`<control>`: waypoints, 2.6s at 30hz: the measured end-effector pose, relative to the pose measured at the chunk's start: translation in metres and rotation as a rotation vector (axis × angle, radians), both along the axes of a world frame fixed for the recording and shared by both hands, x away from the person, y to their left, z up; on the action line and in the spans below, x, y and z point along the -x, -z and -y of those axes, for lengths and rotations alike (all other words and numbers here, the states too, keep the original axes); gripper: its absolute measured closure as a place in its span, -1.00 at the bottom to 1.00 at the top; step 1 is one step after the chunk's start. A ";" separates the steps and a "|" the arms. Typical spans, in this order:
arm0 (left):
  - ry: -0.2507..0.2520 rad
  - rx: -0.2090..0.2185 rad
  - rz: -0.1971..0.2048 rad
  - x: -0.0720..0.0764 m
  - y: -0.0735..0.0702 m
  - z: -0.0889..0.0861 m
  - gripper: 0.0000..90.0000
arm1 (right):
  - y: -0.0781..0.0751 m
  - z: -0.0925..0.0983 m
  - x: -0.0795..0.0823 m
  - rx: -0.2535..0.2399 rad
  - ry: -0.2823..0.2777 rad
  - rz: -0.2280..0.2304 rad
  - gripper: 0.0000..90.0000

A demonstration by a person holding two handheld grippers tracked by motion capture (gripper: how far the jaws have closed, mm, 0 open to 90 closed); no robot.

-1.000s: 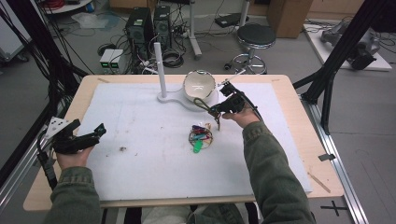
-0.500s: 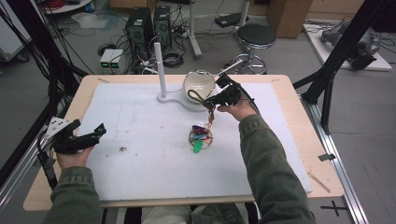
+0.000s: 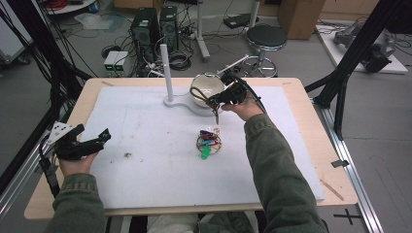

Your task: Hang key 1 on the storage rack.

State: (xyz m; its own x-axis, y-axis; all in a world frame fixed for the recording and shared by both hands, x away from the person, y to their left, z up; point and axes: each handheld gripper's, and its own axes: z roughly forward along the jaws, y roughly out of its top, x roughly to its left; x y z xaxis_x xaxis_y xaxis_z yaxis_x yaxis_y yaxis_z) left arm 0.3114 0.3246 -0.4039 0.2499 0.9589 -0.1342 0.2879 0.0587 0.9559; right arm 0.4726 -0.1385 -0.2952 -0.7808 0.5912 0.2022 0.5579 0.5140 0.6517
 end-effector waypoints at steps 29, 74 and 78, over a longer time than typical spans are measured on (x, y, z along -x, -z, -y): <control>-0.004 0.000 -0.008 -0.001 0.001 -0.001 -0.96 | -0.039 -0.037 -0.008 -0.022 -0.030 0.034 0.74; 0.002 0.000 -0.017 -0.002 0.002 -0.002 -0.96 | -0.052 -0.101 -0.045 -0.044 0.023 0.074 0.73; 0.001 0.001 -0.018 -0.003 0.003 -0.003 -0.96 | -0.048 -0.102 -0.049 -0.041 0.025 0.060 0.73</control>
State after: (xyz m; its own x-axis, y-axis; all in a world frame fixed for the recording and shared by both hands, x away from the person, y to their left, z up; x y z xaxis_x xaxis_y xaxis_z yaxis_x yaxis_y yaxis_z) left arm 0.3142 0.3274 -0.4066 0.2488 0.9584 -0.1401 0.3053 0.0597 0.9504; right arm 0.5219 -0.0365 -0.2468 -0.7775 0.6027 0.1798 0.5291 0.4722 0.7050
